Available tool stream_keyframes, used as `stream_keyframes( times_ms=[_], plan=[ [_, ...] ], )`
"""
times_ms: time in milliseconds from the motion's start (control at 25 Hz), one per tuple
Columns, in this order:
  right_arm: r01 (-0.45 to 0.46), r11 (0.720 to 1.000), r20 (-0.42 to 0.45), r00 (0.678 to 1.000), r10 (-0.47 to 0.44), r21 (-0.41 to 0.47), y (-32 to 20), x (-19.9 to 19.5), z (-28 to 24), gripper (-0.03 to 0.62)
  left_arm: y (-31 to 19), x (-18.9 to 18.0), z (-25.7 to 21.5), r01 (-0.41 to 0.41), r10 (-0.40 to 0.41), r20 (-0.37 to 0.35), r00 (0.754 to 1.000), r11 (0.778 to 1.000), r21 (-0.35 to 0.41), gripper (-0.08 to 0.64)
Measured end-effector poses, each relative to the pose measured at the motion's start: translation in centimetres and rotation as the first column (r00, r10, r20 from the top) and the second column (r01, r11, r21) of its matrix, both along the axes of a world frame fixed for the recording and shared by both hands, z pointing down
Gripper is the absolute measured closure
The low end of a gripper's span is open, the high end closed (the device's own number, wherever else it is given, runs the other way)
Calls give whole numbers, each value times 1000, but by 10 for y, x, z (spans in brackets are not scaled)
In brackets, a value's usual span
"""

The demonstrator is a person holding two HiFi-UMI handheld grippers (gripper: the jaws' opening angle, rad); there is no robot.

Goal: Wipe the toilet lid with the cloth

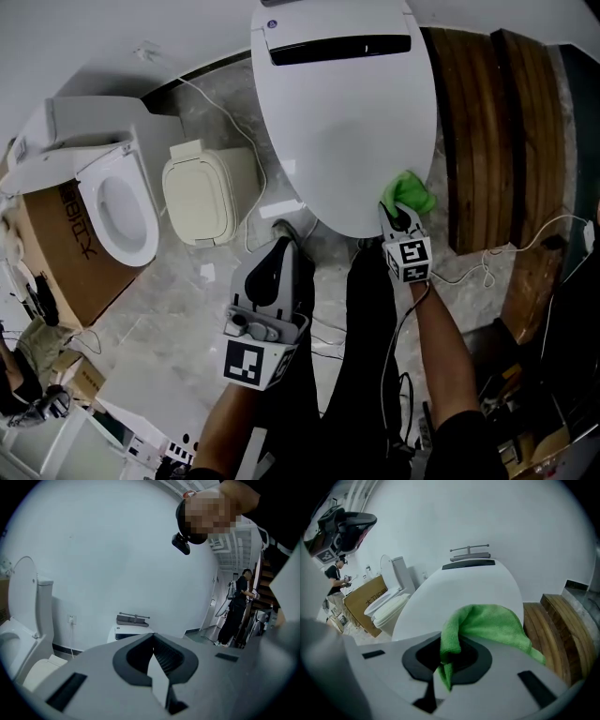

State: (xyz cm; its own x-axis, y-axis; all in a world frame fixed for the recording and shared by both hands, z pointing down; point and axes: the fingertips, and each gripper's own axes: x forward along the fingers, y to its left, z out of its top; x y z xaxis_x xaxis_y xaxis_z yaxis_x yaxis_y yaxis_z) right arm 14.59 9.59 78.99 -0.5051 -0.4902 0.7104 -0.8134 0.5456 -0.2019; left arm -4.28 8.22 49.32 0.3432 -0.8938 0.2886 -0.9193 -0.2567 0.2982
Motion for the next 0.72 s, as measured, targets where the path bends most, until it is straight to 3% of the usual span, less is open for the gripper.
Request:
stream_keyframes(
  times_ms=[320, 480, 720],
  plan=[
    [-38, 999, -12, 999, 38, -3, 11, -30, 0, 558, 11, -43, 1, 3, -3, -22, 1000, 1000, 9, 552],
    [-4, 1000, 17, 1000, 4, -20, 21, -70, 1, 558, 12, -63, 0, 18, -17, -20, 1000, 1000, 20, 552],
    [-74, 996, 74, 994, 78, -53, 21, -123, 0, 558, 19, -83, -2, 20, -19, -37, 999, 1000, 6, 552]
  ],
)
